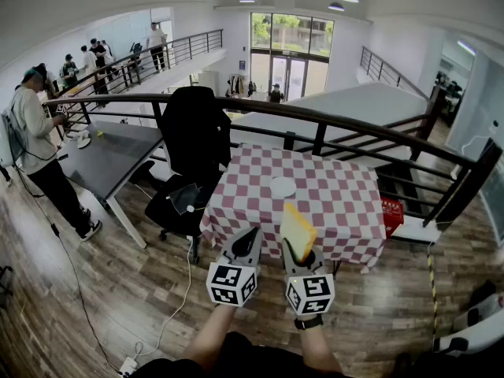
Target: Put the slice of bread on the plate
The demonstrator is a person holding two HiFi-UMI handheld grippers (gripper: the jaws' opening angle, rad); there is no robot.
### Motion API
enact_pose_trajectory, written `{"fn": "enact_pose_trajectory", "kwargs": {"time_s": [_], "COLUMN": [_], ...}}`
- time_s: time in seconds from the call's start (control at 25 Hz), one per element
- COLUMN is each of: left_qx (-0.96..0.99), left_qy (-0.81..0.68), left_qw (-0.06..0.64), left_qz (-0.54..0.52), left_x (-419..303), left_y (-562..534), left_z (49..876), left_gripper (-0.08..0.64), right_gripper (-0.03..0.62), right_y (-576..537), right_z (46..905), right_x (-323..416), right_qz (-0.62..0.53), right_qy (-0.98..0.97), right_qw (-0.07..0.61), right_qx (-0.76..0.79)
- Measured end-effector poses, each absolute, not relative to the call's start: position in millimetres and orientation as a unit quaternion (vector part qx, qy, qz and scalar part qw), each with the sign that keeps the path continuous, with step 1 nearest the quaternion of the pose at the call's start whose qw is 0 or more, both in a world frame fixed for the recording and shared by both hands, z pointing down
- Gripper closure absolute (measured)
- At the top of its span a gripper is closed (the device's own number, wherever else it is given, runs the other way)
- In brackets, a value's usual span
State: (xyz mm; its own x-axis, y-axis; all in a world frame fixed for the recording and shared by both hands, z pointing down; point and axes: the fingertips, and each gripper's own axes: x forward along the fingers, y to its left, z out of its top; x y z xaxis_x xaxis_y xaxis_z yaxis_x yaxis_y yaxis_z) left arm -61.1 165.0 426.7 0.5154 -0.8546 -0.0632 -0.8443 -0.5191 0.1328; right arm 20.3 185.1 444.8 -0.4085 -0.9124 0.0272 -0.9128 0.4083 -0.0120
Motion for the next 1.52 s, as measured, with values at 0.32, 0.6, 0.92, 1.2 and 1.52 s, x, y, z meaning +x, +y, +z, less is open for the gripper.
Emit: {"fn": "enact_pose_trajectory", "kwargs": {"time_s": [0.32, 0.6, 0.92, 1.2, 1.52], "left_qx": [0.871, 0.882, 0.885, 0.886, 0.882], "left_qy": [-0.487, -0.467, -0.460, -0.457, -0.463], "left_qw": [0.056, 0.050, 0.064, 0.056, 0.061], "left_qz": [-0.040, -0.023, -0.044, -0.057, -0.053], "left_x": [-41, -10, -1, -3, -16], "left_y": [157, 133, 61, -31, -135], "left_z": [442, 455, 454, 433, 420], "left_gripper": [0.541, 0.541, 0.541, 0.541, 0.541], "right_gripper": [0.485, 0.483, 0.485, 0.483, 0.483], "right_y": [184, 162, 97, 10, -84], "right_z": [458, 471, 467, 453, 439], "right_x": [26, 48, 52, 39, 27], "right_qz": [0.030, 0.048, 0.051, 0.051, 0.039], "right_qy": [-0.844, -0.834, -0.852, -0.862, -0.856], "right_qw": [0.007, -0.004, -0.025, -0.017, -0.001], "right_qx": [0.536, 0.549, 0.521, 0.505, 0.516]}}
